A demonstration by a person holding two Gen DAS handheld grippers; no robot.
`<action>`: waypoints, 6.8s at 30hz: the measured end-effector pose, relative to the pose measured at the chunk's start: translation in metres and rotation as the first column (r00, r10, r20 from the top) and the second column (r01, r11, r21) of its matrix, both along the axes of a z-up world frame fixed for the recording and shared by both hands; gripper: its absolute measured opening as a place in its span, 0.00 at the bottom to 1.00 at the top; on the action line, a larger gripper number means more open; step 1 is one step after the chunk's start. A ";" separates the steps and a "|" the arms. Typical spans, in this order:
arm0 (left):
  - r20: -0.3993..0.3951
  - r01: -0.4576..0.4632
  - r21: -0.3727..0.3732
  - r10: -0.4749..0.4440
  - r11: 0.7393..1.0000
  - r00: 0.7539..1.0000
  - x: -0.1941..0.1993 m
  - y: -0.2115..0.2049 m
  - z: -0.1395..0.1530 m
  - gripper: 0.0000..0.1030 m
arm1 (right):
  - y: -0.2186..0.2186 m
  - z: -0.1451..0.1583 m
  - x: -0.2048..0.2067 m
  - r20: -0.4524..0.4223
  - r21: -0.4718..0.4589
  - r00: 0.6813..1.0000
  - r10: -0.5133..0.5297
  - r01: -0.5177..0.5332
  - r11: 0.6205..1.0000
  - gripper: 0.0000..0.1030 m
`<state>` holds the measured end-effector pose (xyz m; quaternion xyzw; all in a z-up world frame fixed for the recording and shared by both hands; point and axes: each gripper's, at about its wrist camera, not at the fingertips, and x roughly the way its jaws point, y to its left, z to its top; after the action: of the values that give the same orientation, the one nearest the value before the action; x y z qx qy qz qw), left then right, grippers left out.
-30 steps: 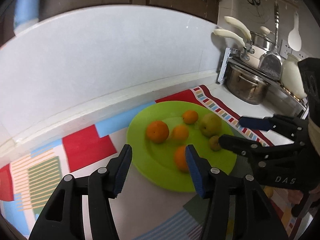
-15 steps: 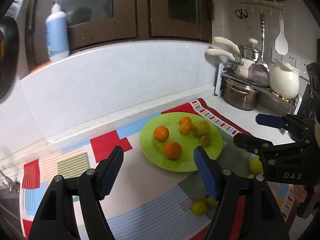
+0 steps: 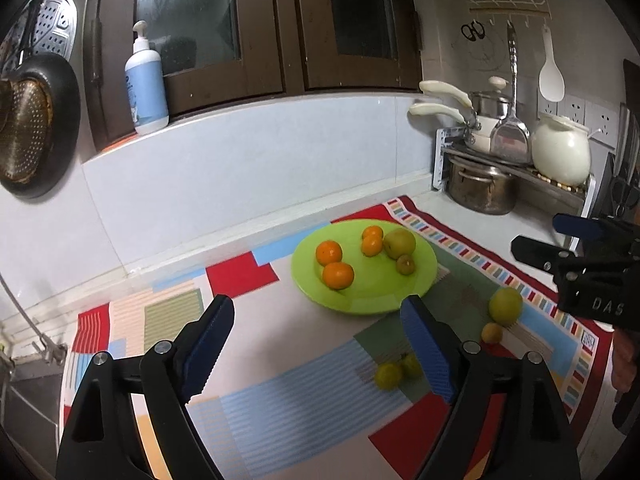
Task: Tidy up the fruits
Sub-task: 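Lift both open tools away from the plate toward the remaining fruits, then grasp a small green fruit with the left tool while the right tool grasps a small brown fruit, then carry both small fruits over the green plate and open both tools, then move both open tools back toward the remaining fruits on the cloth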
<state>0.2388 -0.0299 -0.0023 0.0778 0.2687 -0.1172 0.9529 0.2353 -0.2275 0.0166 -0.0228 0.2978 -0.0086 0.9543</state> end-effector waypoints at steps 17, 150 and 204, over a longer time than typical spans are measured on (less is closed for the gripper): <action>-0.112 0.041 0.029 -0.037 0.999 0.993 -0.018 -0.010 -0.057 0.83 | -0.015 -0.061 -0.028 -0.153 0.035 0.988 -0.027 0.033 0.999 0.77; -0.116 0.102 -0.044 -0.107 0.994 0.988 0.153 -0.033 -0.015 0.58 | 0.004 -0.039 0.136 -0.107 0.133 0.987 0.118 -0.104 0.986 0.46; -0.264 -0.067 0.052 0.079 0.996 0.961 0.002 -0.053 -0.071 0.87 | -0.052 -0.064 -0.005 -0.168 -0.014 0.985 -0.020 0.018 1.000 0.76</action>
<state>0.2406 -0.0833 -0.0732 0.0718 0.3994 -0.0856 0.9100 0.2300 -0.2792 -0.0478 -0.0264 0.3776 -0.0177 0.9254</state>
